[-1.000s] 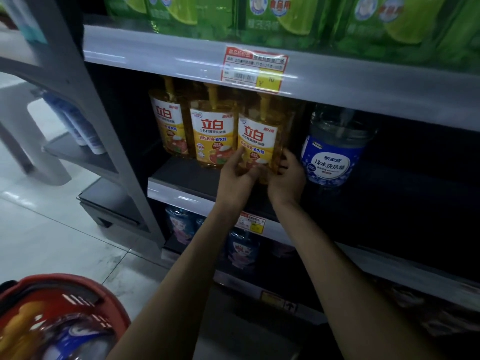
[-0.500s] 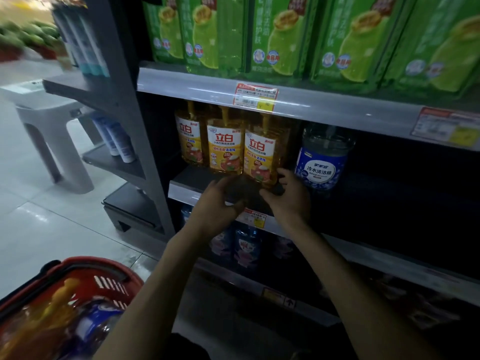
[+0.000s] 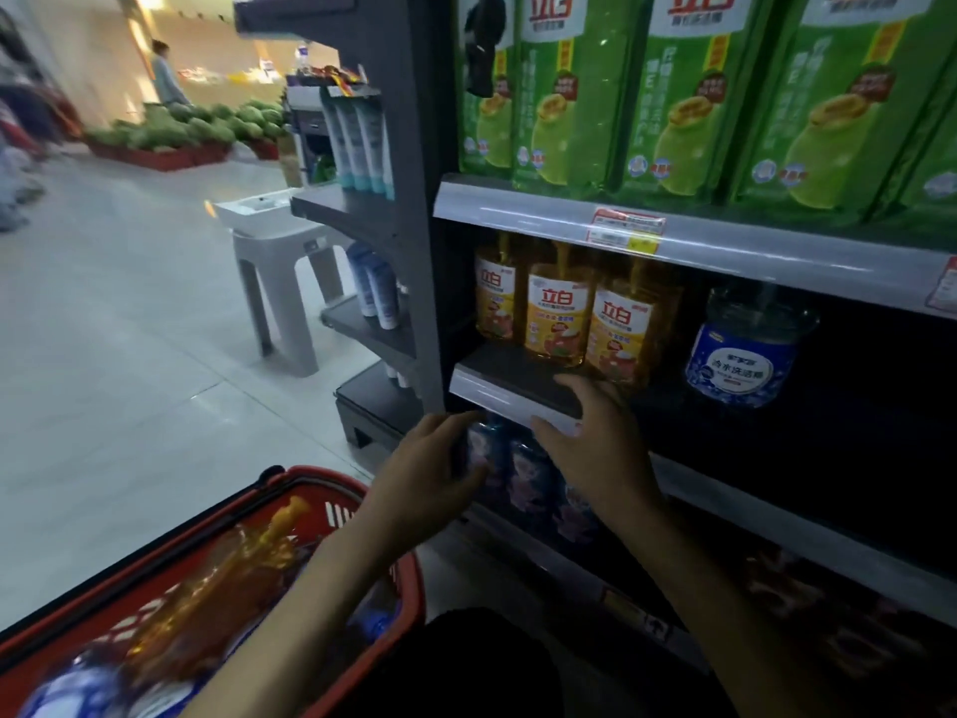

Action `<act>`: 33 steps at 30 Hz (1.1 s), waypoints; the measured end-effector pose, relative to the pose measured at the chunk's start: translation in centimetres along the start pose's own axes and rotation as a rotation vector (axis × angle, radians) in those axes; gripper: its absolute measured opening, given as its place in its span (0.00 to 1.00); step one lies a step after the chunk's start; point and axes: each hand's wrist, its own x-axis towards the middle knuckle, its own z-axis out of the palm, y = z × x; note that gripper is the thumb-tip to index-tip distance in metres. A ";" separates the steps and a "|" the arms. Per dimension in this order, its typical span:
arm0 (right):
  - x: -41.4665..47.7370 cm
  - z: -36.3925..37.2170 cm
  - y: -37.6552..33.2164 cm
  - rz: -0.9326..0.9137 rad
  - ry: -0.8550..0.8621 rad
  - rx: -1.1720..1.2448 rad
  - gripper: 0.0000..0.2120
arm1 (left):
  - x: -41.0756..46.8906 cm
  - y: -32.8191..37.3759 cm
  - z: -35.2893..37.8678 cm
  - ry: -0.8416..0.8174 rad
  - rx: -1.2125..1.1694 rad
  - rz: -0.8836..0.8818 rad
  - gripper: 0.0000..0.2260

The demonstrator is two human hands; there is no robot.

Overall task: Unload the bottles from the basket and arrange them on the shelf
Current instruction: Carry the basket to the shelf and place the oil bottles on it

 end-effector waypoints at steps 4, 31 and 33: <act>-1.2 2.5 -3.3 -0.115 -0.214 -0.131 0.29 | -5.1 -4.1 -1.9 0.046 0.143 -0.024 0.30; -8.1 23.8 -7.3 -0.391 -1.165 -0.757 0.25 | -15.0 -26.0 -0.1 -0.007 0.593 -0.611 0.46; -7.9 23.8 -6.9 -0.382 -1.186 -0.764 0.25 | -14.8 -26.4 0.4 0.054 0.560 -0.618 0.45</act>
